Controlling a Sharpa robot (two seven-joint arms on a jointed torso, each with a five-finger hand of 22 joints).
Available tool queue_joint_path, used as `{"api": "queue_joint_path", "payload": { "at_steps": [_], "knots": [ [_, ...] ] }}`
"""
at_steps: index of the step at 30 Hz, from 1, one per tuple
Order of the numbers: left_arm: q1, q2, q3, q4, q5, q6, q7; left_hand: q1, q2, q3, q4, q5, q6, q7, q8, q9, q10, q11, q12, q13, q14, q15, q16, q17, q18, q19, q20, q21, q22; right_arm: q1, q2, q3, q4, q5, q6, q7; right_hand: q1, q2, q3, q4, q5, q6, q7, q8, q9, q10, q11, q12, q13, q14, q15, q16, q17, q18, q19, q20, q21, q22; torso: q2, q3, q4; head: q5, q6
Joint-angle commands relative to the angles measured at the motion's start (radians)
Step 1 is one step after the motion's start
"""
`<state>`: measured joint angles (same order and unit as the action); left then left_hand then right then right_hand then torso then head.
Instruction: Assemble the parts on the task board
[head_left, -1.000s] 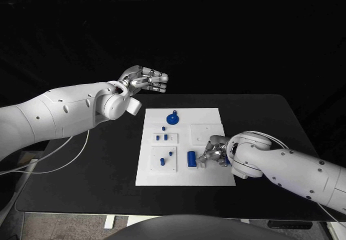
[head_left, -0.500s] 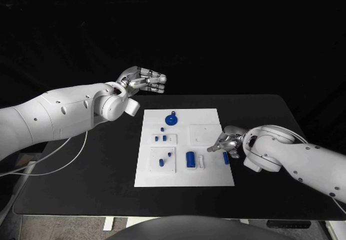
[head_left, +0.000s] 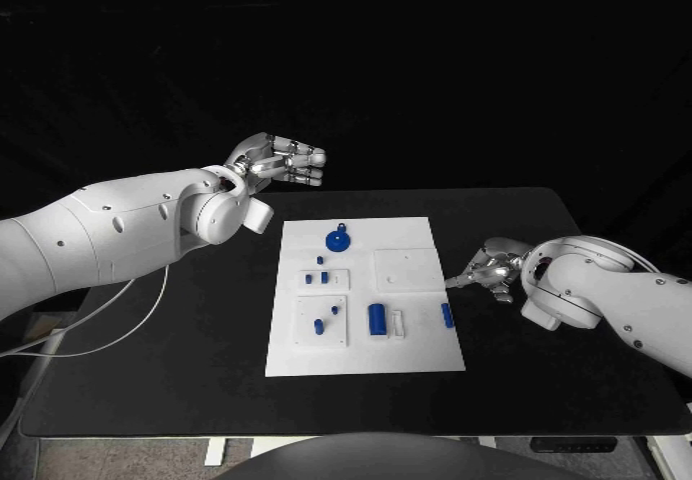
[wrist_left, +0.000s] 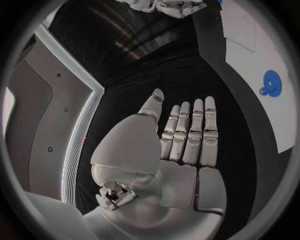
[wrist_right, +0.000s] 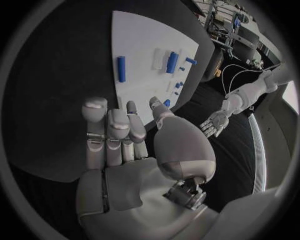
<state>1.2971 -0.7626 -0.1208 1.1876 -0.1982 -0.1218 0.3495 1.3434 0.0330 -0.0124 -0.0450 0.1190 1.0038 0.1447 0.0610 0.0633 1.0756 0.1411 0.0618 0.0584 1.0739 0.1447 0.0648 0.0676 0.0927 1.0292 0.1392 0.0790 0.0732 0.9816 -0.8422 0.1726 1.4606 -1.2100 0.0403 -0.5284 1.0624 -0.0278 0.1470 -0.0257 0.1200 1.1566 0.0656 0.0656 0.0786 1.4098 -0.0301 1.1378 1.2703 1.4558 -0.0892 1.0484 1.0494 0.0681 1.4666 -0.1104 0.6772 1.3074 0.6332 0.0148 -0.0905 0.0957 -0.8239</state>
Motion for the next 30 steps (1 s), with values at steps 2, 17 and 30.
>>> {"api": "queue_joint_path", "payload": {
  "at_steps": [2,17,30],
  "knots": [
    [0.000,0.000,0.000,0.002,-0.001,0.000,0.020,-0.003,0.003,-0.004,0.006,0.005,0.004,0.005,0.002,0.001,0.010,0.000,-0.003,0.001,0.008,0.001,-0.004,0.000,-0.016,-0.005,-0.004,-0.004,0.001,-0.001,-0.004,0.002,-0.011,-0.058,0.095,-0.063,0.002,-0.011,0.004,0.005,-0.001,-0.005,0.000,-0.002,-0.001,-0.001,0.008,-0.003,-0.001,0.000,0.006,0.005,0.000,-0.008,0.048,0.005,0.002,0.080,0.000,-0.0004,-0.0013,0.001,-0.001],
    [0.000,0.002,0.000,0.003,-0.001,0.004,0.019,-0.005,0.001,-0.009,0.006,0.005,0.002,0.005,0.002,0.001,0.007,0.000,-0.003,0.001,0.006,0.002,-0.004,0.000,-0.017,-0.008,-0.004,-0.005,0.000,-0.027,0.032,-0.003,-0.056,-0.039,0.094,-0.101,-0.043,-0.049,0.021,0.086,-0.070,-0.039,0.008,-0.002,0.000,-0.005,0.012,-0.004,-0.004,-0.001,0.007,0.002,-0.001,-0.006,0.048,0.005,-0.002,0.078,0.000,-0.0007,0.0039,0.001,-0.001],
    [0.000,0.003,0.000,0.001,-0.001,0.005,0.017,-0.005,0.001,-0.009,0.006,0.005,0.002,0.005,0.002,0.001,0.007,0.000,-0.003,0.001,0.006,0.002,-0.004,0.000,-0.017,-0.008,-0.004,-0.005,0.000,-0.046,0.071,-0.007,-0.073,-0.024,0.114,-0.089,-0.028,-0.078,0.032,0.122,-0.071,-0.042,0.008,-0.001,-0.001,-0.005,0.012,-0.003,-0.001,-0.001,0.006,0.000,0.003,-0.008,0.049,0.004,-0.003,0.079,0.001,-0.0016,0.0034,0.004,-0.005]
  ]
}}
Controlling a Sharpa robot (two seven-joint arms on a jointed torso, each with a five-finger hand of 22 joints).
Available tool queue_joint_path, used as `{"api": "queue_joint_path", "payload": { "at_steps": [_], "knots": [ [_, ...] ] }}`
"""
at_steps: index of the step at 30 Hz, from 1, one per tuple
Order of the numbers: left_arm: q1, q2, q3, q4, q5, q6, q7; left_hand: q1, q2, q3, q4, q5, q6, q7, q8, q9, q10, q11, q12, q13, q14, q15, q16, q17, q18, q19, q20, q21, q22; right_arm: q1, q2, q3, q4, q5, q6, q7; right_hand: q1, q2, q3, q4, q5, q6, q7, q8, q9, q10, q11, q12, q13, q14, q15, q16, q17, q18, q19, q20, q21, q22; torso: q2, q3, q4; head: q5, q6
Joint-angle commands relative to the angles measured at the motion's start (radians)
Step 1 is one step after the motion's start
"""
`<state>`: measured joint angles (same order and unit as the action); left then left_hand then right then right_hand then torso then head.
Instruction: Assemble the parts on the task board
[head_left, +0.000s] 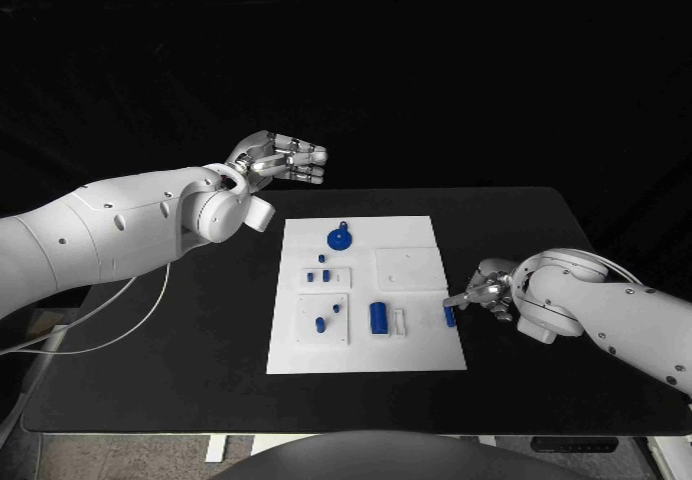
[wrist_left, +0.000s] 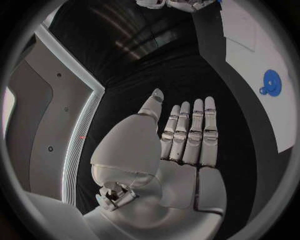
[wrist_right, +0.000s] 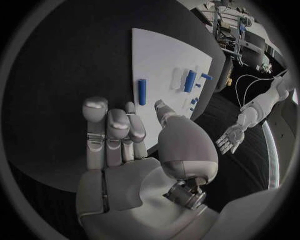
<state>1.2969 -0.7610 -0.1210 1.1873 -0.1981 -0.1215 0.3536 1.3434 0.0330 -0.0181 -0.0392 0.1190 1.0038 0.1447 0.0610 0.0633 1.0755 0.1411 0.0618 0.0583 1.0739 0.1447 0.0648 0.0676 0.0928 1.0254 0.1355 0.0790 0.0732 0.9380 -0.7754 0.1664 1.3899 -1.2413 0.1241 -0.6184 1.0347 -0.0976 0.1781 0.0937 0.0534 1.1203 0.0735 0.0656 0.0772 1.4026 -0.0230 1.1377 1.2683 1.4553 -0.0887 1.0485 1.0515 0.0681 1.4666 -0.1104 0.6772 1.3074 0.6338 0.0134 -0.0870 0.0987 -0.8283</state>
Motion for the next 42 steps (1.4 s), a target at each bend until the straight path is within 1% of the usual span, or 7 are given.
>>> {"api": "queue_joint_path", "payload": {
  "at_steps": [1,13,22,26,32,38,42],
  "knots": [
    [0.000,0.002,0.001,0.001,-0.001,0.005,0.013,-0.005,0.001,-0.004,0.001,0.005,0.002,0.005,0.002,0.001,0.007,0.001,-0.003,0.001,0.006,0.002,-0.004,0.000,-0.017,-0.004,0.000,-0.005,0.000,-0.003,0.005,-0.002,-0.002,0.008,0.035,0.001,0.002,-0.008,0.001,0.002,-0.004,-0.005,0.000,-0.001,0.000,0.002,0.005,-0.004,0.001,0.000,0.005,0.000,0.001,-0.007,0.048,0.004,-0.006,0.078,0.000,-0.0002,0.0000,0.001,-0.001],
    [0.000,0.001,0.001,0.001,-0.001,0.007,0.010,-0.003,0.005,-0.007,0.000,0.006,0.002,0.005,0.002,0.001,0.007,0.000,-0.003,0.001,0.006,0.002,-0.004,0.000,-0.018,-0.005,0.000,-0.005,0.001,-0.011,0.022,-0.021,-0.018,0.009,0.062,-0.001,0.010,0.011,-0.005,-0.047,-0.001,-0.004,0.001,-0.002,0.002,0.001,0.006,-0.003,0.001,0.001,0.007,0.000,0.002,-0.006,0.048,0.007,-0.006,0.079,0.000,0.0005,-0.0011,0.004,-0.003],
    [0.000,0.002,0.000,0.001,-0.001,0.009,0.008,-0.003,0.005,-0.007,0.000,0.006,0.002,0.005,0.002,0.001,0.007,0.000,-0.003,0.001,0.006,0.002,-0.004,0.000,-0.018,-0.005,0.000,-0.005,0.001,-0.016,0.042,-0.032,-0.034,0.006,0.049,0.000,0.015,0.087,-0.034,-0.169,0.031,0.006,-0.001,-0.003,0.001,0.000,0.005,0.000,-0.001,0.000,0.007,0.002,-0.001,-0.005,0.049,0.008,-0.001,0.080,0.001,0.0007,-0.0011,0.004,-0.006],
    [0.000,0.002,0.000,0.002,-0.001,0.009,0.008,-0.003,0.005,-0.007,0.000,0.006,0.002,0.005,0.002,0.001,0.007,0.000,-0.003,0.001,0.006,0.002,-0.004,0.000,-0.018,-0.005,0.000,-0.005,0.001,-0.017,0.049,-0.034,-0.044,0.004,0.032,0.002,0.022,0.116,-0.012,-0.191,0.026,0.012,-0.003,-0.003,0.001,0.002,0.002,0.001,-0.001,0.000,0.007,0.002,-0.002,-0.006,0.049,0.007,-0.002,0.079,0.000,0.0006,-0.0010,0.003,-0.007],
    [0.000,0.000,0.000,0.002,-0.001,0.010,0.007,-0.003,0.005,-0.007,0.000,0.006,0.002,0.005,0.002,0.001,0.007,0.000,-0.003,0.001,0.006,0.002,-0.004,0.000,-0.018,-0.005,0.000,-0.005,0.001,-0.018,0.055,-0.035,-0.056,0.005,0.007,0.009,0.008,0.142,0.026,-0.214,0.036,0.024,-0.009,-0.002,0.001,0.003,-0.001,0.003,-0.001,0.001,0.005,0.003,-0.003,-0.007,0.049,0.005,-0.002,0.079,0.001,0.0001,-0.0015,0.003,-0.008],
    [0.000,-0.001,0.000,0.003,-0.001,0.010,0.007,-0.003,0.005,-0.007,0.000,0.006,0.002,0.005,0.002,0.001,0.007,0.000,-0.003,0.001,0.006,0.002,-0.004,0.000,-0.018,-0.005,0.000,-0.005,0.001,-0.018,0.057,-0.036,-0.064,0.008,0.006,0.012,-0.006,0.141,0.087,-0.243,0.042,0.035,-0.013,-0.002,0.001,0.003,-0.004,0.001,-0.002,0.000,0.004,0.003,-0.005,-0.010,0.049,0.004,0.001,0.079,0.000,-0.0006,-0.0014,0.004,-0.008],
    [0.000,-0.002,0.000,0.003,-0.001,0.011,0.006,-0.003,0.005,-0.007,0.000,0.006,0.002,0.005,0.002,0.001,0.007,0.000,-0.003,0.001,0.006,0.002,-0.004,0.000,-0.018,-0.005,0.000,-0.005,0.001,-0.018,0.058,-0.036,-0.068,0.008,0.009,0.012,0.003,0.139,0.096,-0.257,0.061,0.040,-0.014,-0.002,0.002,0.003,-0.005,0.001,-0.002,0.000,0.003,0.002,-0.006,-0.011,0.048,0.003,-0.001,0.079,-0.001,-0.0010,-0.0013,0.003,-0.008]
  ]
}}
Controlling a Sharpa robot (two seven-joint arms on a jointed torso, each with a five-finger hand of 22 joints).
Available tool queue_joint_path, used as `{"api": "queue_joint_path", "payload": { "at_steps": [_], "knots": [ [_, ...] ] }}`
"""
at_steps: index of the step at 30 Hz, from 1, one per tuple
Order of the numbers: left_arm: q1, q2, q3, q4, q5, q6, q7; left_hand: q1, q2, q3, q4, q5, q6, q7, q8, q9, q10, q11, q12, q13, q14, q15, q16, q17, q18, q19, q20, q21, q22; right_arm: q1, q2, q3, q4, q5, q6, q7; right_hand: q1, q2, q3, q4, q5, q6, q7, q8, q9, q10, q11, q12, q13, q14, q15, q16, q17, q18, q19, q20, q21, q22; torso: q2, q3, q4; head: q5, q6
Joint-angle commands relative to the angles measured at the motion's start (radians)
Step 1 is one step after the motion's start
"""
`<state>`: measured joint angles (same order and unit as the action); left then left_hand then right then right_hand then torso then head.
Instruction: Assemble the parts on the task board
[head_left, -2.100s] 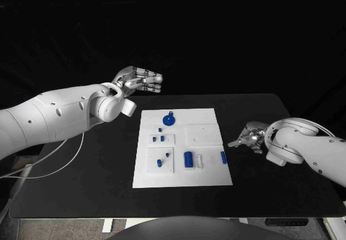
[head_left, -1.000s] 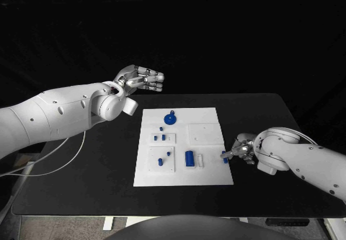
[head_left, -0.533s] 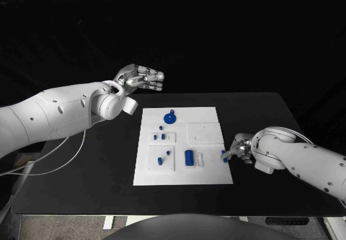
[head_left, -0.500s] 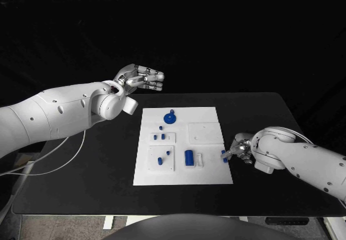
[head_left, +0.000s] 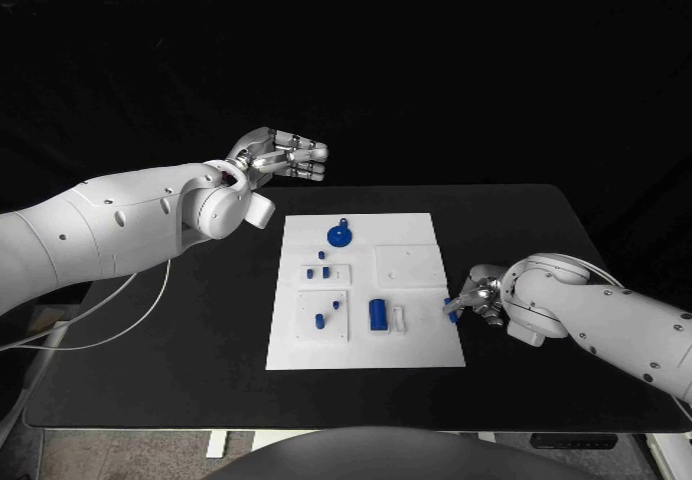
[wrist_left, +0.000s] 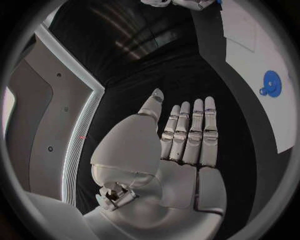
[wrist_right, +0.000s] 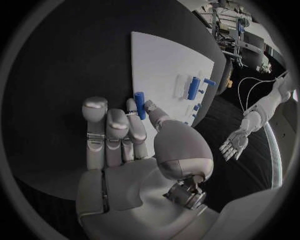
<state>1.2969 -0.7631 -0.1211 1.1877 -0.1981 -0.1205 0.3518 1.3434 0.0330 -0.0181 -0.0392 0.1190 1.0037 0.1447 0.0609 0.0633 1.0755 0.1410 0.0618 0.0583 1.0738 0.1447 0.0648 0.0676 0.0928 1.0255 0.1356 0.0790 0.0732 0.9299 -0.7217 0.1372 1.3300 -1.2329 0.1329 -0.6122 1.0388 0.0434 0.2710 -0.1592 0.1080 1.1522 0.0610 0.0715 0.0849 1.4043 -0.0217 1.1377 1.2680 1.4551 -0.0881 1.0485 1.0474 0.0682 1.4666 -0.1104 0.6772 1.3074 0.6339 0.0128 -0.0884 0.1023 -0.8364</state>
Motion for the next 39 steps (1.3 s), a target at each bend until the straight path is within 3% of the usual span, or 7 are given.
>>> {"api": "queue_joint_path", "payload": {
  "at_steps": [1,13,25,30,39],
  "knots": [
    [0.000,0.000,0.001,0.002,-0.001,0.010,0.008,-0.003,0.005,-0.007,0.000,0.006,0.002,0.005,0.002,0.001,0.007,0.000,-0.003,0.001,0.006,0.002,-0.004,0.000,-0.018,-0.005,0.000,-0.005,0.001,-0.010,0.005,-0.007,-0.009,0.000,0.001,0.005,0.000,-0.002,0.005,-0.007,0.011,0.010,-0.002,-0.008,-0.006,0.001,-0.006,0.000,-0.002,0.001,0.003,0.002,-0.002,-0.011,0.048,0.003,0.000,0.079,-0.001,-0.0001,-0.0002,-0.001,0.000],
    [0.000,0.000,0.001,0.002,-0.001,0.011,0.006,-0.003,0.005,-0.007,0.000,0.006,0.002,0.005,0.002,0.001,0.007,0.000,-0.003,0.001,0.006,0.002,-0.004,0.000,-0.018,-0.005,0.000,-0.005,0.001,-0.010,0.002,-0.007,-0.020,0.001,-0.013,0.016,0.019,0.009,0.026,-0.044,0.073,0.037,-0.010,-0.006,-0.001,0.001,-0.010,-0.002,-0.003,0.001,0.001,-0.001,-0.005,-0.013,0.047,0.002,-0.003,0.079,-0.001,0.0004,-0.0002,0.000,-0.003],
    [0.000,-0.002,0.001,0.003,-0.001,0.010,0.006,-0.004,0.008,-0.008,0.002,0.008,0.001,0.006,0.002,0.001,0.006,0.001,-0.003,0.000,0.006,0.002,-0.004,0.000,-0.018,-0.005,0.000,-0.004,0.001,-0.010,-0.030,-0.005,-0.012,0.024,-0.078,0.075,0.039,0.016,0.037,-0.077,0.092,0.068,-0.022,-0.008,0.045,0.008,-0.016,-0.011,-0.011,0.002,-0.002,-0.008,-0.015,-0.021,0.046,-0.002,-0.013,0.077,-0.001,0.0007,-0.0008,-0.001,0.002],
    [0.000,-0.002,0.001,0.003,-0.001,0.009,0.007,-0.004,0.007,-0.008,0.002,0.008,0.001,0.006,0.002,0.001,0.006,0.001,-0.003,0.000,0.006,0.002,-0.004,0.000,-0.018,-0.005,0.000,-0.004,0.001,-0.009,-0.046,0.000,-0.002,0.030,-0.102,0.092,0.030,0.018,0.028,-0.066,0.070,0.069,-0.024,-0.008,0.049,0.010,-0.017,-0.009,-0.009,0.002,-0.003,-0.006,-0.014,-0.021,0.047,-0.002,-0.010,0.078,-0.002,-0.0008,-0.0020,-0.001,0.001],
    [0.000,-0.001,0.001,0.003,-0.001,0.009,0.007,-0.004,0.007,-0.008,0.002,0.008,0.000,0.006,0.002,0.001,0.006,0.000,-0.003,0.001,0.006,0.002,-0.004,0.000,-0.018,-0.005,0.000,-0.005,0.001,-0.008,-0.068,0.017,0.025,0.033,-0.128,0.100,0.037,0.018,0.026,-0.066,0.069,0.077,-0.027,-0.007,0.052,0.011,-0.019,-0.009,-0.009,0.002,-0.003,-0.006,-0.015,-0.022,0.047,-0.003,-0.010,0.078,-0.001,0.0004,0.0000,-0.004,0.002]
  ]
}}
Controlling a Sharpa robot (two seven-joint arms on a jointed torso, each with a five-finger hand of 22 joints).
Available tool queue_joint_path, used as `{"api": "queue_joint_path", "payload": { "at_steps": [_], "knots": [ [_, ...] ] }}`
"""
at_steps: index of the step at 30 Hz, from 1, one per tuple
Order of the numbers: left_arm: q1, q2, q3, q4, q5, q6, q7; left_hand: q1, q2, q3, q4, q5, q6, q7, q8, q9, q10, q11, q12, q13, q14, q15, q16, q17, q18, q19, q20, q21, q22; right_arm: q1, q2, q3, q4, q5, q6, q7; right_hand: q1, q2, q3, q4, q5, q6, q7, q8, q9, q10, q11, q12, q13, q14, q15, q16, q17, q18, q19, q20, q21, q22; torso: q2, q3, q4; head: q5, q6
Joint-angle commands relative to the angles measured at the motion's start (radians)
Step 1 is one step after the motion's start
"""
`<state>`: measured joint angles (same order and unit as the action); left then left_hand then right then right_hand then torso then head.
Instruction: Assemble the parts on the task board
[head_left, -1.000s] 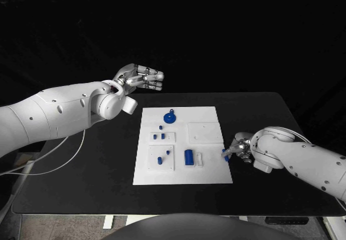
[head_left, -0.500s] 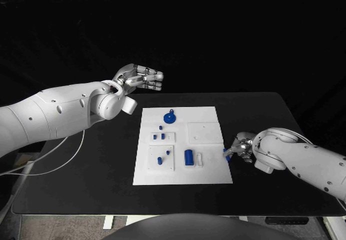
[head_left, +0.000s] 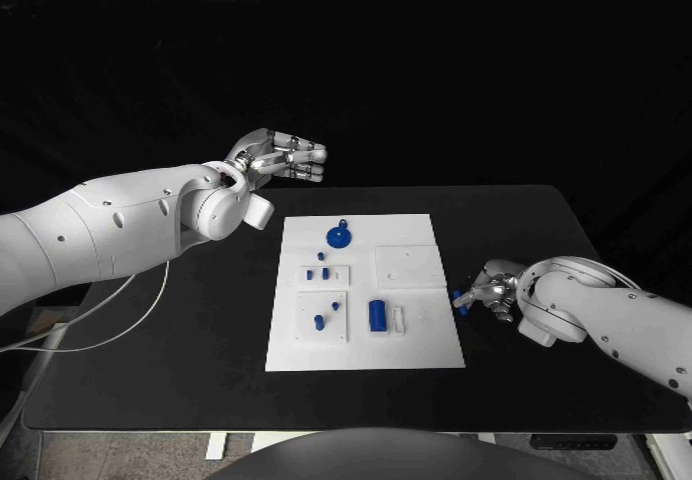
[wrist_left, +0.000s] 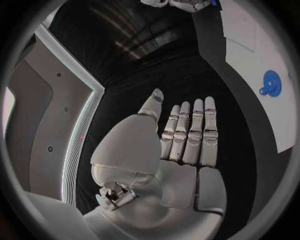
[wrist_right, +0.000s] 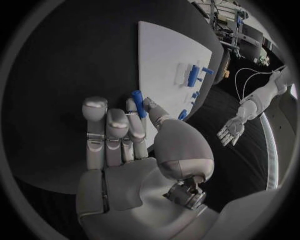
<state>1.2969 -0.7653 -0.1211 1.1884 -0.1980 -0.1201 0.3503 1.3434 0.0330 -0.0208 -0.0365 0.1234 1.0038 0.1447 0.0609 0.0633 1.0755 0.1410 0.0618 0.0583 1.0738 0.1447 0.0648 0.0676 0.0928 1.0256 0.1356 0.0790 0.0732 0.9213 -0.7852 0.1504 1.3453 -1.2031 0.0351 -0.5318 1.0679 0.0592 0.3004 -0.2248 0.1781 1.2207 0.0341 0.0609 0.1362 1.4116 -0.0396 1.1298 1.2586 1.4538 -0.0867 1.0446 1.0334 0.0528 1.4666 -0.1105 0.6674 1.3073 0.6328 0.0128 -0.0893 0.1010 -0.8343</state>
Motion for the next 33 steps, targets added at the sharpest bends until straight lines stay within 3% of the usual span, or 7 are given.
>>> {"api": "queue_joint_path", "payload": {
  "at_steps": [1,10,19,30,33],
  "knots": [
    [0.000,0.001,0.001,0.002,-0.001,0.008,0.008,-0.004,0.007,-0.005,-0.001,0.003,0.000,0.006,0.002,0.001,0.006,0.000,-0.003,0.001,0.006,0.002,-0.004,0.000,-0.018,-0.005,0.000,-0.005,0.001,0.001,-0.007,0.006,0.014,0.004,-0.033,0.020,0.008,0.003,-0.003,0.000,-0.002,0.009,0.000,0.003,0.001,0.004,-0.001,-0.001,0.001,0.003,-0.005,-0.002,-0.001,-0.007,0.047,-0.003,0.000,0.078,0.000,0.0003,0.0009,-0.002,0.000],
    [0.000,0.004,0.000,0.000,-0.001,0.008,0.008,-0.004,0.007,-0.005,-0.001,0.003,0.000,0.006,0.002,0.001,0.006,0.000,-0.003,0.001,0.006,0.002,-0.004,0.000,-0.018,-0.005,0.000,-0.005,0.001,0.007,-0.023,0.018,0.079,0.034,-0.046,0.012,0.004,0.004,-0.003,0.003,0.006,0.012,-0.001,0.003,0.002,0.005,-0.002,0.000,0.002,0.003,-0.005,-0.002,-0.002,-0.008,0.048,-0.004,0.002,0.078,-0.001,-0.0012,-0.0008,0.000,-0.001],
    [0.000,0.012,0.000,-0.002,-0.001,0.009,0.009,-0.004,0.008,-0.005,0.000,0.003,0.002,0.005,0.002,0.001,0.007,0.000,-0.003,0.001,0.006,0.002,-0.004,0.000,-0.018,-0.006,0.000,-0.005,0.001,0.010,0.004,0.014,0.134,0.071,-0.016,-0.005,-0.002,0.005,-0.003,0.009,0.007,0.013,-0.002,0.003,0.001,0.003,-0.002,-0.003,0.001,0.003,-0.005,-0.003,-0.003,-0.008,0.047,-0.004,0.001,0.078,0.001,-0.0002,0.0026,0.000,-0.002],
    [0.000,0.018,0.000,-0.001,0.015,0.014,0.004,-0.006,0.008,-0.005,0.001,0.002,0.001,0.005,0.002,0.001,0.006,0.000,-0.003,0.001,0.006,0.002,-0.004,0.000,-0.018,-0.006,0.000,-0.005,0.000,0.010,0.070,-0.020,0.127,0.075,-0.019,-0.045,-0.009,0.005,-0.004,0.017,0.015,0.016,-0.003,0.003,-0.002,0.004,-0.003,-0.001,0.004,0.003,-0.006,-0.001,-0.002,-0.009,0.047,-0.004,0.002,0.078,0.002,0.0007,0.0026,0.022,-0.005],
    [0.000,0.021,0.000,0.001,0.027,0.018,0.000,-0.006,0.008,-0.005,0.001,0.002,0.001,0.005,0.002,0.001,0.006,0.000,-0.003,0.001,0.006,0.002,-0.004,0.000,-0.018,-0.006,0.000,-0.005,0.000,0.010,0.086,-0.032,0.121,0.075,-0.017,-0.054,-0.009,0.005,-0.004,0.017,0.015,0.016,-0.003,0.003,-0.002,0.004,-0.003,-0.001,0.004,0.003,-0.006,-0.001,-0.002,-0.009,0.047,-0.004,0.002,0.078,0.002,0.0001,0.0030,0.020,-0.005]
  ]
}}
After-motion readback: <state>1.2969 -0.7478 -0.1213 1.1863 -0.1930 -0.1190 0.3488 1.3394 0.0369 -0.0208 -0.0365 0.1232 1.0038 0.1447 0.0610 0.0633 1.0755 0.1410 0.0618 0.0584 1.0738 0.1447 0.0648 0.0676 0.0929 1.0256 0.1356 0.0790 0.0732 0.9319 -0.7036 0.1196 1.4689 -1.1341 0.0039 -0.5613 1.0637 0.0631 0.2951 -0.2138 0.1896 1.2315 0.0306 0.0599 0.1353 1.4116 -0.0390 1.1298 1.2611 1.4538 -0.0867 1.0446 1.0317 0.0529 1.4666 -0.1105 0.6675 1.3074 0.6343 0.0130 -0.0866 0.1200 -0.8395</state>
